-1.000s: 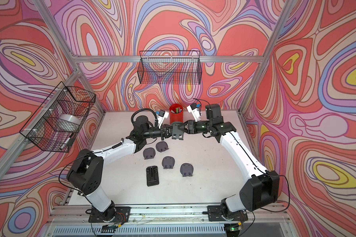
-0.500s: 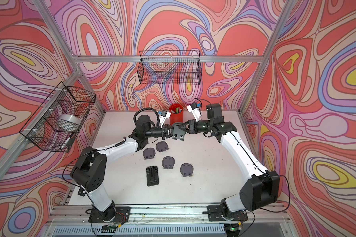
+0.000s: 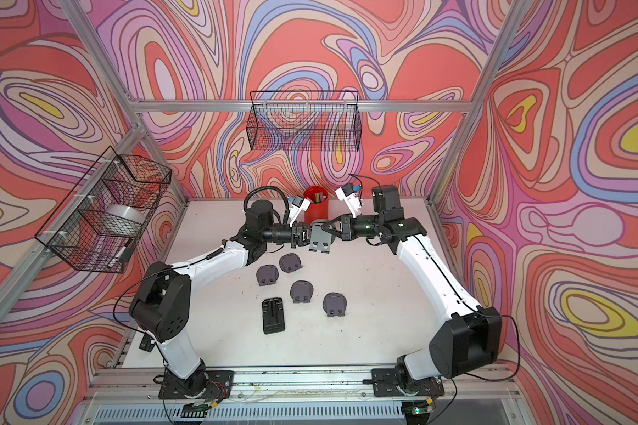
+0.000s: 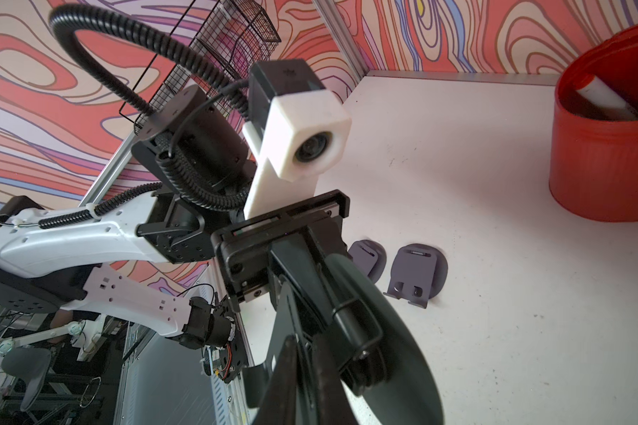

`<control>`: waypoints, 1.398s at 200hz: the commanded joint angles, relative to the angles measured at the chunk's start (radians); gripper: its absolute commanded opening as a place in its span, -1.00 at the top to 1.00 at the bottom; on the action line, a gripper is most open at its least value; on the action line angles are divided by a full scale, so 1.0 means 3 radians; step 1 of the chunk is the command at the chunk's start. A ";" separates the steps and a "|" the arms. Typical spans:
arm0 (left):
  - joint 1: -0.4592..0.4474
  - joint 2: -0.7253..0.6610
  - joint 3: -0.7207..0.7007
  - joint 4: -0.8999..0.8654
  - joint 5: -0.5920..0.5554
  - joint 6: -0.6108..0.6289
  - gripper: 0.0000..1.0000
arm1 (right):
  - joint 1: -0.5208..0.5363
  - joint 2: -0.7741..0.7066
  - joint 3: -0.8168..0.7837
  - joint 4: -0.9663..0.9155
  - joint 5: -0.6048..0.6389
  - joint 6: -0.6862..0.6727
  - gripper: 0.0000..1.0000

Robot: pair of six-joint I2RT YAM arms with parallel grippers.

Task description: Open the phone stand

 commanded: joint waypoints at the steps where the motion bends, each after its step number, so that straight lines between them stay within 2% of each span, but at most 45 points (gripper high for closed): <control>1: 0.0009 0.0058 0.0187 -0.0333 -0.0172 -0.0025 1.00 | 0.0074 -0.0094 0.0043 -0.0125 -0.0157 -0.0197 1.00; 71: 0.0083 0.0163 0.0308 -0.0716 -0.0172 -0.0131 1.00 | 0.0079 -0.0217 0.0033 -0.0270 -0.0164 -0.0398 1.00; 115: 0.0100 0.0263 0.0352 -0.0894 -0.0135 -0.0170 1.00 | 0.0079 -0.0292 0.0071 -0.0368 -0.0005 -0.0482 1.00; 148: 0.0107 0.0233 0.0427 -0.1161 -0.0107 0.0064 1.00 | 0.0084 -0.0214 0.0144 -0.0531 -0.0036 -0.0505 1.00; 181: 0.0106 0.0222 0.0704 -0.1720 -0.0037 0.0546 1.00 | 0.0174 -0.0110 0.0226 -0.0720 0.0007 -0.0546 0.76; 208: 0.0105 0.0256 0.0924 -0.2078 0.0014 0.0841 1.00 | 0.0277 -0.0008 0.0278 -0.0791 0.0056 -0.0569 0.67; 256: 0.0106 0.0311 0.0981 -0.2097 0.0062 0.0823 1.00 | 0.0377 0.0110 0.0348 -0.0753 0.0056 -0.0581 0.52; 279: 0.0105 0.0326 0.0982 -0.2074 0.0050 0.0781 1.00 | 0.0432 0.0170 0.0413 -0.0829 0.0077 -0.0644 0.53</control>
